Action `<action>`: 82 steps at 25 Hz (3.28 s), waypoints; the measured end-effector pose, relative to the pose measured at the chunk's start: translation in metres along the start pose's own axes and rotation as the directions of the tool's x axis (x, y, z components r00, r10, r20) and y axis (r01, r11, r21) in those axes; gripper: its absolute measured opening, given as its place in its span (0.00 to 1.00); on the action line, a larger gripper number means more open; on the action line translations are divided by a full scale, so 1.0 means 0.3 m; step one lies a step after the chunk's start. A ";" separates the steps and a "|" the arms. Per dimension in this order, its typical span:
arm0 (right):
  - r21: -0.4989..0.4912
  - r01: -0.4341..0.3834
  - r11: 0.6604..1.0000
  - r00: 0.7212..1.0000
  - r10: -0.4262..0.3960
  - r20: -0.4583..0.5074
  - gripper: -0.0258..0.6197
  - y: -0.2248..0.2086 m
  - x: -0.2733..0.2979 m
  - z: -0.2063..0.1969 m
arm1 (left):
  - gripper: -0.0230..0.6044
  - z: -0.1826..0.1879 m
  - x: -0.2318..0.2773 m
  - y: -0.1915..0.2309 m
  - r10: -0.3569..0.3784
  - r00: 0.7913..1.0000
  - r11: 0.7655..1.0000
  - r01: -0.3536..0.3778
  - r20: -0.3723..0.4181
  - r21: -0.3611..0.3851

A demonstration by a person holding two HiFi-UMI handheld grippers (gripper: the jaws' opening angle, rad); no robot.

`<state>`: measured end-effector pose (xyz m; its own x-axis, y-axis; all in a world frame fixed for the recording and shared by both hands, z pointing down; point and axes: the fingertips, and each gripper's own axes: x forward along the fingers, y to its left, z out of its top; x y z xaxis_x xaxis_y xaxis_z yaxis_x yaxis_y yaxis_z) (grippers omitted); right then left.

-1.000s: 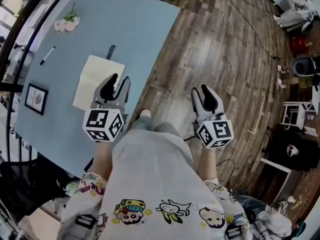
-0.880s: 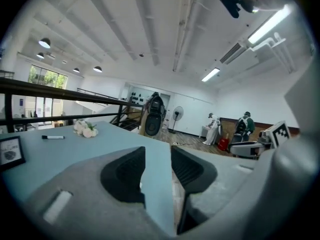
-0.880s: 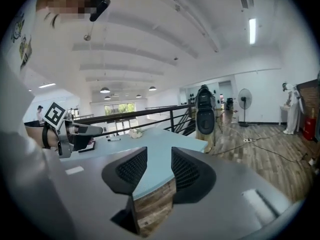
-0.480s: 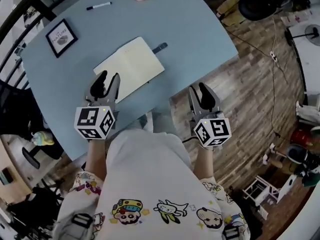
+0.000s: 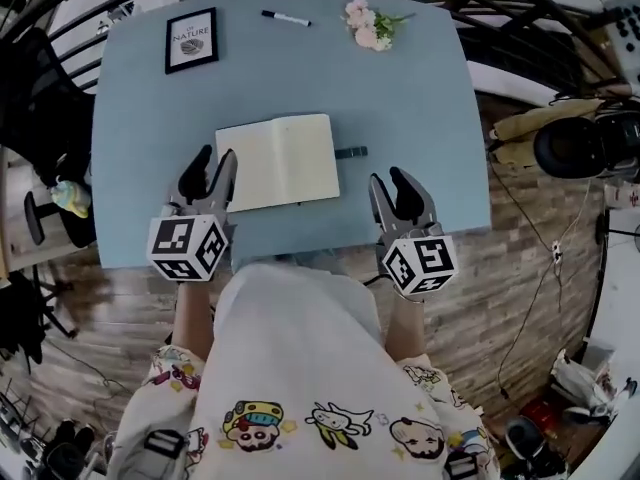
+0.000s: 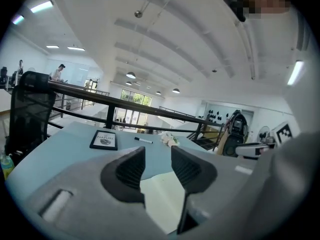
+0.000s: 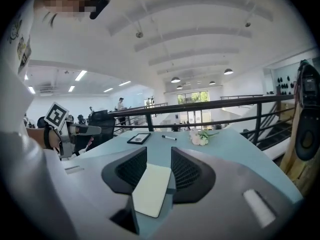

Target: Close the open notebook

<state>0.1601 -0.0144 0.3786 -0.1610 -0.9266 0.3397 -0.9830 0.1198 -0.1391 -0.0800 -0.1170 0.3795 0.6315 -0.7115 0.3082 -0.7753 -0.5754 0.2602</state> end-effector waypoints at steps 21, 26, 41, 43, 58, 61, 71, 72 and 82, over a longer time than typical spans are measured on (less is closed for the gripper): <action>-0.049 -0.315 0.948 0.946 0.310 -0.093 0.28 0.048 0.241 0.011 | 0.29 -0.033 -0.074 0.025 0.246 0.969 0.965 -0.242 0.031 -0.098; -0.041 -0.306 0.951 0.947 0.300 -0.120 0.28 0.056 0.234 -0.021 | 0.29 -0.047 -0.056 0.017 0.219 0.976 0.971 -0.216 0.014 -0.100; -0.027 -0.312 0.950 0.917 0.294 -0.268 0.28 0.037 0.350 -0.167 | 0.29 -0.201 0.066 0.080 0.170 0.979 0.967 -0.188 -0.109 -0.173; -0.011 -0.308 0.951 0.910 0.291 -0.296 0.28 0.034 0.373 -0.208 | 0.29 -0.235 0.073 0.094 0.169 0.977 0.962 -0.193 -0.133 -0.191; 0.063 -0.228 0.972 0.852 0.231 -0.470 0.31 -0.045 0.492 -0.537 | 0.29 -0.493 0.095 0.107 0.120 0.960 0.917 -0.205 -0.254 -0.341; 0.070 -0.235 0.970 0.837 0.238 -0.492 0.33 -0.047 0.512 -0.568 | 0.29 -0.531 0.098 0.097 0.105 0.958 0.908 -0.202 -0.268 -0.367; 0.095 -0.243 0.965 0.807 0.255 -0.532 0.33 -0.053 0.538 -0.620 | 0.29 -0.629 0.097 0.057 0.070 0.949 0.876 -0.206 -0.308 -0.436; 0.102 -0.244 0.965 0.804 0.260 -0.534 0.33 -0.053 0.539 -0.622 | 0.29 -0.635 0.098 0.053 0.065 0.949 0.874 -0.204 -0.310 -0.440; 0.126 -0.300 0.946 0.751 0.315 -0.580 0.32 -0.064 0.545 -0.627 | 0.29 -0.644 0.111 0.008 0.023 0.956 0.833 -0.180 -0.294 -0.522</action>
<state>0.1361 -0.1012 0.6118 -0.4821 -0.4511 0.7510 -0.8702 0.3458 -0.3509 -0.0594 -0.0642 0.5671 0.5880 -0.5747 0.5692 -0.7561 -0.1406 0.6391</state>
